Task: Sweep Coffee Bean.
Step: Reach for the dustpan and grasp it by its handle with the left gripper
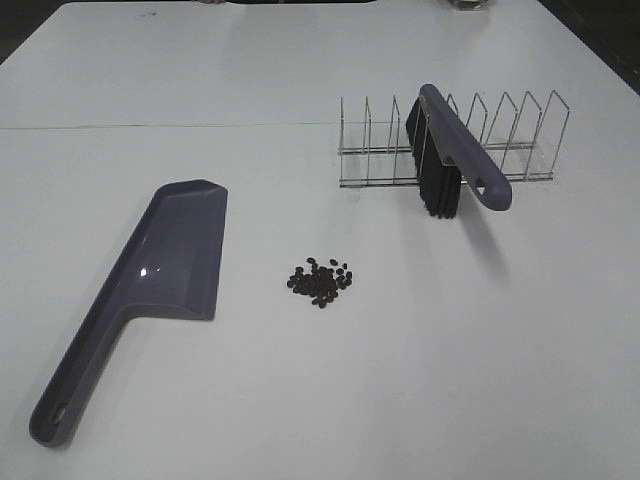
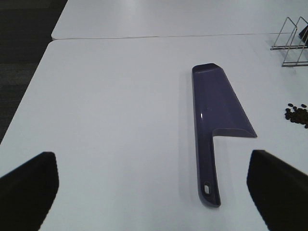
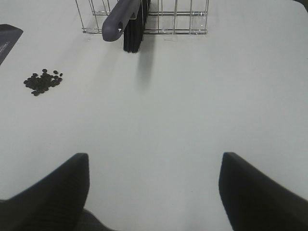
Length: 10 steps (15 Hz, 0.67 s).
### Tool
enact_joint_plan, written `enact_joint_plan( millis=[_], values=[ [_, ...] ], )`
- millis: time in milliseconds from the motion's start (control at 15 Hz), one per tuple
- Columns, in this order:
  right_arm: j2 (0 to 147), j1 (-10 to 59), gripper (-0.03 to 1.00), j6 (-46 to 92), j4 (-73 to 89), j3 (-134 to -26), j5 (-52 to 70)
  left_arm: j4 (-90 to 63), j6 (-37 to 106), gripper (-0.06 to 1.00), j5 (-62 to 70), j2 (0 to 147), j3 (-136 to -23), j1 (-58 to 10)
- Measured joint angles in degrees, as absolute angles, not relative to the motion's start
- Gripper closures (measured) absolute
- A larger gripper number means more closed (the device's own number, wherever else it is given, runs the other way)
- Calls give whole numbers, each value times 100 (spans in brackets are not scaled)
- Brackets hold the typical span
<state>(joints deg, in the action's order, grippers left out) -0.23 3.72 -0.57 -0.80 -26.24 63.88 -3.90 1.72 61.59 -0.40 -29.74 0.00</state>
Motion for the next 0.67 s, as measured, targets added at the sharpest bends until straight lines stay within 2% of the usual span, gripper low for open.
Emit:
enact_joint_plan(
  millis=[667],
  values=[
    [-23,372,30,-57,-80,-2624,6388,-390,172,-5,6159,-40,-2974,0]
  ],
)
